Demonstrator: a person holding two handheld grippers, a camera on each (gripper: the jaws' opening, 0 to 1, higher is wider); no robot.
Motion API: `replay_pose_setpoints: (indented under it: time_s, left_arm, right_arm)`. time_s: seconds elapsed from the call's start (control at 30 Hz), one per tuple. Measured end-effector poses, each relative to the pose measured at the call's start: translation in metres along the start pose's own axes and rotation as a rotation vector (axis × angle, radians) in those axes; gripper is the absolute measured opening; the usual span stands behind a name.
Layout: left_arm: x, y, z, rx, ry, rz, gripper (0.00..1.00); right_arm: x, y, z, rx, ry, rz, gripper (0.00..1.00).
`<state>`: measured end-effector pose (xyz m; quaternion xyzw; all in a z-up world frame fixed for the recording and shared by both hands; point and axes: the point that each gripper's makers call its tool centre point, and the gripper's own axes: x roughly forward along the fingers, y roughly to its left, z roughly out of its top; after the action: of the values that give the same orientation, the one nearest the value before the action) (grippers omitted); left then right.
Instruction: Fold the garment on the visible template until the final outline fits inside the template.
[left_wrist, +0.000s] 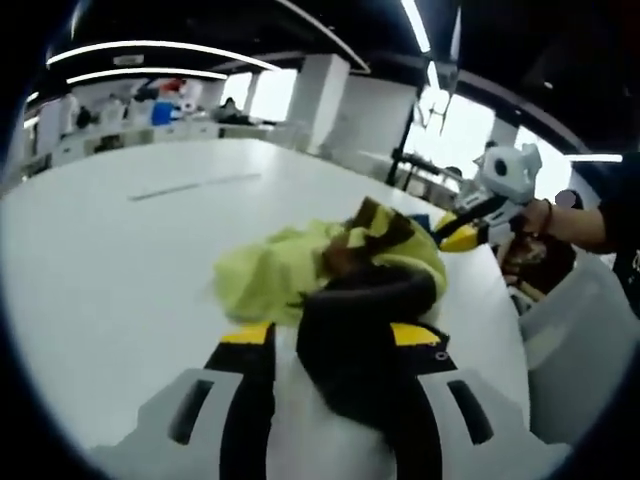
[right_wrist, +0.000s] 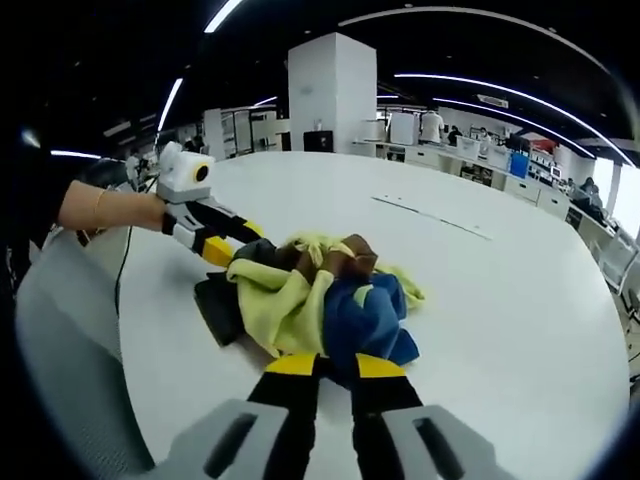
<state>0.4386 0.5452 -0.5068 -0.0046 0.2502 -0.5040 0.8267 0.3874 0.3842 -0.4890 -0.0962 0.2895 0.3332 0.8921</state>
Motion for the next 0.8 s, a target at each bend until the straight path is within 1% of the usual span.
replay_pose_setpoints:
  time_s: [0.1,0.17,0.23,0.3,0.33,0.4,0.43,0.53,0.67,0.8]
  left_arm:
    - [0.002,-0.004,-0.002,-0.002,0.011,-0.028,0.31]
    - [0.002,-0.004,-0.003,0.007,0.016,-0.032,0.28]
    - [0.001,-0.003,-0.003,0.022,0.025,-0.031,0.26]
    - [0.001,-0.004,-0.002,0.002,0.016,-0.045,0.21]
    - [0.001,-0.003,-0.001,-0.005,0.014,-0.046,0.17]
    - [0.0,-0.001,-0.002,0.009,0.021,-0.035,0.05]
    - [-0.001,0.0,-0.002,0.013,0.024,-0.03,0.0]
    - [-0.002,0.002,0.002,0.007,0.011,-0.014,0.0]
    - [-0.004,0.003,0.004,0.0,0.008,0.0,0.0]
    - [-0.011,0.001,0.01,-0.01,-0.009,0.011,0.0]
  right_arm:
    - [0.0,-0.001,-0.001,-0.003,0.004,-0.005,0.05]
    - [0.0,-0.002,-0.002,-0.001,0.004,-0.012,0.03]
    - [0.001,-0.003,-0.003,0.006,0.002,-0.014,0.03]
    - [0.001,-0.003,-0.003,0.008,0.002,-0.017,0.01]
    - [0.001,-0.003,-0.003,0.008,0.001,-0.017,0.0]
    - [0.001,-0.004,-0.003,0.008,-0.001,-0.019,0.0]
    - [0.001,-0.004,-0.003,0.009,-0.004,-0.02,0.0]
    - [0.0,-0.004,-0.001,0.01,-0.014,-0.021,0.0]
    - [-0.002,-0.004,0.002,0.009,-0.025,-0.024,0.0]
    - [-0.005,-0.005,0.007,0.057,-0.067,-0.028,0.0]
